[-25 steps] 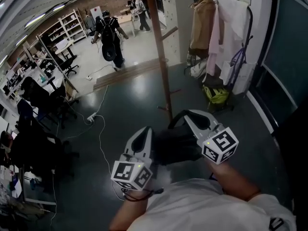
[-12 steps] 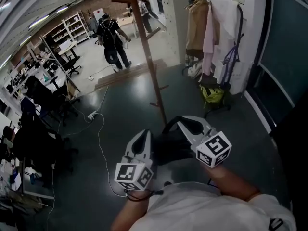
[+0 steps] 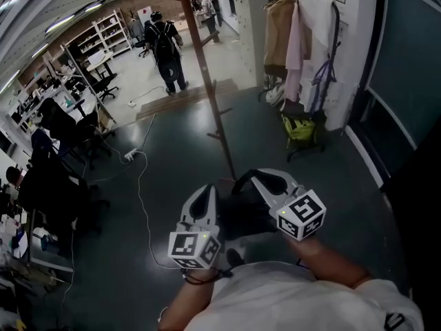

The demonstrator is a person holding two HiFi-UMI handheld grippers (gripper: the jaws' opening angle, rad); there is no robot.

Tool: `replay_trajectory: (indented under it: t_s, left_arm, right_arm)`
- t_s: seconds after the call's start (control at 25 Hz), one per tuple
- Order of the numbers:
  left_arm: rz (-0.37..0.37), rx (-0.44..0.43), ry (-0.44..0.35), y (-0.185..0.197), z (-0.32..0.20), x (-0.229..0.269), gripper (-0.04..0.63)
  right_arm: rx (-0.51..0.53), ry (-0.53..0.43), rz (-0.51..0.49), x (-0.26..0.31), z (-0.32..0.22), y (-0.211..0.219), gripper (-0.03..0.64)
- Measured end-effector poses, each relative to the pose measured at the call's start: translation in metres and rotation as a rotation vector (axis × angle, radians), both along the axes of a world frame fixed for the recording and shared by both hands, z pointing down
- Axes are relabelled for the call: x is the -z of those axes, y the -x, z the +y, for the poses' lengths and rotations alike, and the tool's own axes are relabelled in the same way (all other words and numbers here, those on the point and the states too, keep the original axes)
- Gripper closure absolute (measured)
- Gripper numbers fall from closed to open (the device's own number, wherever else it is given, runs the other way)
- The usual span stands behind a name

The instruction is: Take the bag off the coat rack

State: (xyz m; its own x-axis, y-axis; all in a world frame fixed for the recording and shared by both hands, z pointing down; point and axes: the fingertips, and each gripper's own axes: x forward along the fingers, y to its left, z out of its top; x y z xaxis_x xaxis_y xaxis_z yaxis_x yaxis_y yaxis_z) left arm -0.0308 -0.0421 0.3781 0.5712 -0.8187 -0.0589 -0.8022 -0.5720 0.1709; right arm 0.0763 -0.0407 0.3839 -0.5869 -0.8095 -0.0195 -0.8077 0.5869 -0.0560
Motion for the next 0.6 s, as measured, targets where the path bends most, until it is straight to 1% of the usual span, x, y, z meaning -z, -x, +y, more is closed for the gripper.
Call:
replay_trajectory:
  t_s: [0.4,0.6]
  left_arm:
    - [-0.002,0.035,0.036,-0.005,0.059,-0.036,0.589]
    - [-0.028,0.032,0.041,-0.007,0.076,-0.047,0.589]
  right_arm:
    - [0.012,0.0,-0.003,-0.026,0.06,-0.003,0.592]
    - [0.019,0.011,-0.008,-0.037,0.08,0.0,0.592]
